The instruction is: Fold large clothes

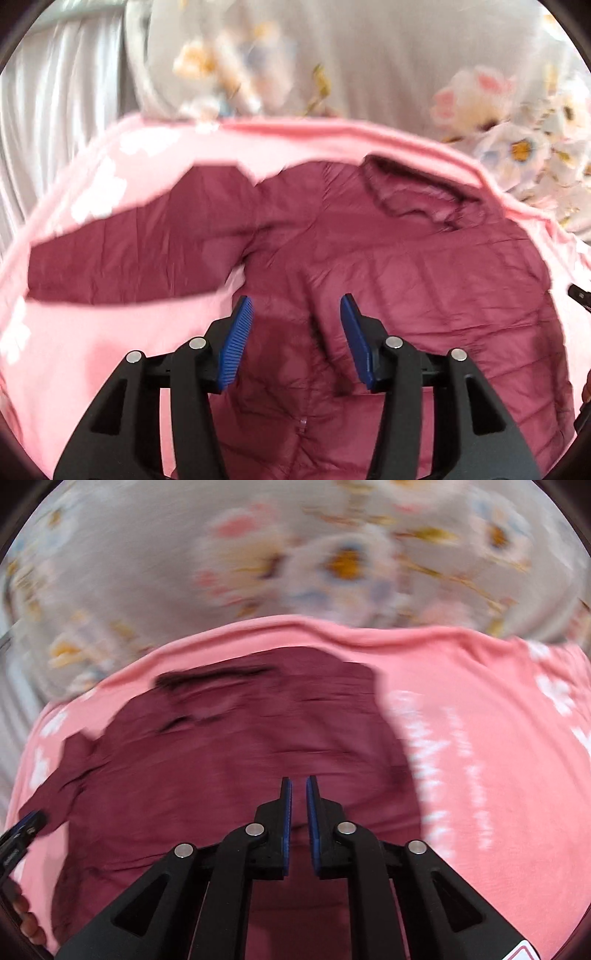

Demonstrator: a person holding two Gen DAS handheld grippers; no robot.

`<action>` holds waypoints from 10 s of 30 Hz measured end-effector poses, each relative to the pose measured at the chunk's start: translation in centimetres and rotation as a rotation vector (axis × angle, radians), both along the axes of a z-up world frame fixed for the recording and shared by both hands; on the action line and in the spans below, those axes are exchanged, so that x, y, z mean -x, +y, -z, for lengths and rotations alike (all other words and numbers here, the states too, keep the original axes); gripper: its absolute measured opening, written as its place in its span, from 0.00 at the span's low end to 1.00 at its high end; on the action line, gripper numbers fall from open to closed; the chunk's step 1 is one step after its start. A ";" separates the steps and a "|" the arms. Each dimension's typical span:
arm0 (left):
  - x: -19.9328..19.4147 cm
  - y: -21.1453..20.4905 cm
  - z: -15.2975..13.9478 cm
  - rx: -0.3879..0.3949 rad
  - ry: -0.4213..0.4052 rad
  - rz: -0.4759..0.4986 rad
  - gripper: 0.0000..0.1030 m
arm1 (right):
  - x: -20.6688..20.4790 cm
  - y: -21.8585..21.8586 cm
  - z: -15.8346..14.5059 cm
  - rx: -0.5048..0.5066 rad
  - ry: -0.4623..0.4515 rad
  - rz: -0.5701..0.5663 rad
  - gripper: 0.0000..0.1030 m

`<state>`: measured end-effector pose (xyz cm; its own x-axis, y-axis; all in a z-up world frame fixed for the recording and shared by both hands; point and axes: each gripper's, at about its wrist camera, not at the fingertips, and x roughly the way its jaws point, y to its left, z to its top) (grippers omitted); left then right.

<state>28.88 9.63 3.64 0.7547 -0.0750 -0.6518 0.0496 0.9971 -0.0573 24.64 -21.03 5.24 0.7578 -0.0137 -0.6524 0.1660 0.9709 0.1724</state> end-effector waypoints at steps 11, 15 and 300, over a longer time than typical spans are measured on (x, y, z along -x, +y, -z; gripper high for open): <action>-0.5 -8.2 5.4 -0.010 0.193 0.095 0.46 | -3.1 9.4 7.2 0.035 0.154 -0.120 0.04; -0.8 -8.1 7.6 -0.008 0.221 0.081 0.46 | -3.5 8.9 9.5 0.008 0.184 -0.114 0.01; -29.5 -13.5 7.3 0.243 0.280 0.044 0.16 | -27.7 2.3 7.6 0.029 0.134 -0.074 0.00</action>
<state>58.38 -3.91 -3.69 0.5423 -0.2811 -0.7917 0.0410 0.9501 -0.3093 52.35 -18.72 -2.35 0.6638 0.0182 -0.7477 0.1138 0.9856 0.1251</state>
